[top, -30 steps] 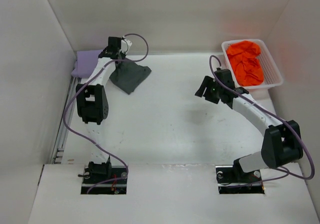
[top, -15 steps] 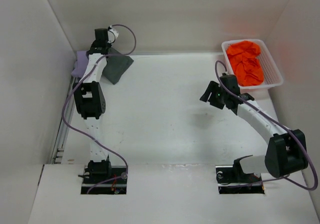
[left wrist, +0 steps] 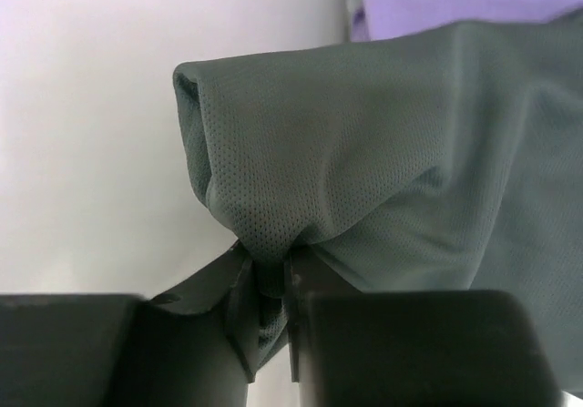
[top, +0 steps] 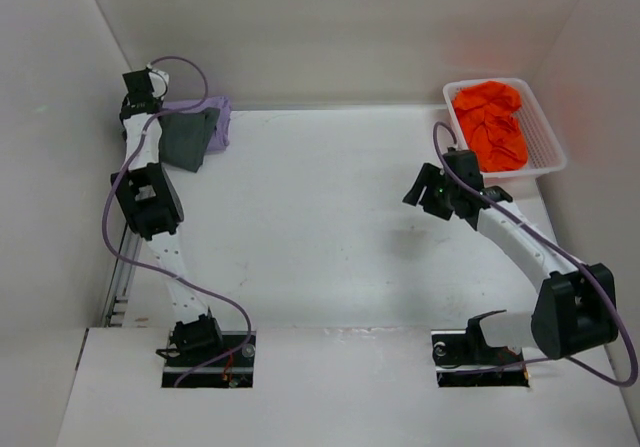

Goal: Fold and stack the t-shirts
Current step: Put the neatly folded tshirt into the corner of the board with the left arm, then grab crumpled tshirt from bin with the right arm, then move the tshirt to the center of the board

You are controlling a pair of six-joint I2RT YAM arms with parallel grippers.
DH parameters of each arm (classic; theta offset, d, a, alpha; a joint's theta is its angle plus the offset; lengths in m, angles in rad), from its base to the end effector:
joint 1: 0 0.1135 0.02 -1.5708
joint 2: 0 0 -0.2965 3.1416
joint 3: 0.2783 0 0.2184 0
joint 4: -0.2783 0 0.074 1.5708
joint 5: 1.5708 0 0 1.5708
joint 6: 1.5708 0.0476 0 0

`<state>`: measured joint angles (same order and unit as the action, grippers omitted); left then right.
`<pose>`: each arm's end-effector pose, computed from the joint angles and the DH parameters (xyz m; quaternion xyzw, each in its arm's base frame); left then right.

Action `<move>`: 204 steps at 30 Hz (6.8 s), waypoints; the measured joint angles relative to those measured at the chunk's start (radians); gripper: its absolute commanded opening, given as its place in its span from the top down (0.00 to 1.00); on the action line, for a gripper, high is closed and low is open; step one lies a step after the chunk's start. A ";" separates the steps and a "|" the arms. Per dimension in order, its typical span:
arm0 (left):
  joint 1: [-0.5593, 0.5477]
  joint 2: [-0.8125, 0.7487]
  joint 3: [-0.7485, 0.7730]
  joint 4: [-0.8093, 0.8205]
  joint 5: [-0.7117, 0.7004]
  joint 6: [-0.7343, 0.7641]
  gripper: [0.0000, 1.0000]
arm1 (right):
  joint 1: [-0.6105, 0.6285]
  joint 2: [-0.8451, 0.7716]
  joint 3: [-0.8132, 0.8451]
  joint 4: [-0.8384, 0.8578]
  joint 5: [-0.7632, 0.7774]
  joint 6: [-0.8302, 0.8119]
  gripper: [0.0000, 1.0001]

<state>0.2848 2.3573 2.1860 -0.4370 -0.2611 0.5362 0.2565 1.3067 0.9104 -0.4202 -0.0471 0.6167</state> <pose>0.5201 0.1651 0.2777 0.0504 0.8795 0.2890 0.3748 0.2342 0.0637 0.2854 0.1580 0.9160 0.1755 0.3244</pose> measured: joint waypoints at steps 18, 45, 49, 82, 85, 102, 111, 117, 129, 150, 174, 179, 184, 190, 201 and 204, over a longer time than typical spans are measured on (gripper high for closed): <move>0.057 0.048 -0.023 -0.027 -0.024 -0.012 0.48 | 0.086 0.060 0.082 -0.025 -0.003 -0.011 0.29; -0.187 -0.077 -0.326 -0.014 0.088 -0.045 0.43 | 0.124 0.079 0.003 -0.010 -0.013 -0.011 0.29; -0.179 -0.075 -0.276 -0.045 0.157 -0.105 0.44 | 0.124 0.079 -0.029 -0.005 -0.016 -0.011 0.29; -0.156 0.010 -0.196 -0.129 0.243 -0.179 0.99 | 0.116 0.116 -0.036 0.018 -0.032 -0.017 0.28; -0.164 0.010 -0.135 -0.165 0.282 -0.196 0.99 | 0.116 0.117 -0.035 0.017 -0.032 -0.018 0.28; -0.231 0.010 -0.026 -0.243 0.350 -0.227 0.48 | 0.104 0.129 -0.005 0.012 -0.040 -0.034 0.27; -0.207 -0.114 -0.192 -0.245 0.448 -0.222 0.42 | 0.104 0.138 0.003 0.010 -0.048 -0.037 0.27; -0.119 -0.313 -0.264 -0.156 0.466 -0.220 0.44 | 0.104 0.148 0.008 0.010 -0.051 -0.037 0.28; -0.087 -0.003 -0.093 -0.014 0.308 -0.221 0.44 | 0.102 0.172 0.043 -0.006 -0.051 -0.041 0.31; -0.085 -0.214 -0.165 0.023 0.213 -0.222 0.36 | -0.485 0.853 1.236 -0.214 0.163 -0.278 0.03; -0.191 -0.536 -0.468 -0.075 0.216 -0.172 0.36 | -0.510 0.971 1.260 -0.319 0.180 -0.333 1.00; -0.182 -0.597 -0.500 -0.076 0.225 -0.172 0.35 | -0.494 0.679 1.255 -0.303 0.179 -0.333 1.00; -0.154 -0.717 -0.552 -0.075 0.245 -0.173 0.34 | -0.366 0.352 1.254 -0.257 0.184 -0.333 1.00; -0.117 -0.845 -0.610 -0.075 0.272 -0.185 0.34 | 0.012 0.035 1.201 -0.164 0.183 -0.337 1.00; -0.124 -0.924 -0.703 -0.088 0.342 -0.208 0.33 | 0.191 -0.070 0.547 0.053 0.221 -0.206 0.67; -0.162 -0.945 -0.758 -0.105 0.369 -0.206 0.32 | 0.164 0.082 0.405 0.061 0.166 -0.183 0.51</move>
<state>0.1226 1.4124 1.4277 -0.5423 0.1074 0.3298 0.4210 1.3888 1.3155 -0.3588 0.1192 0.4339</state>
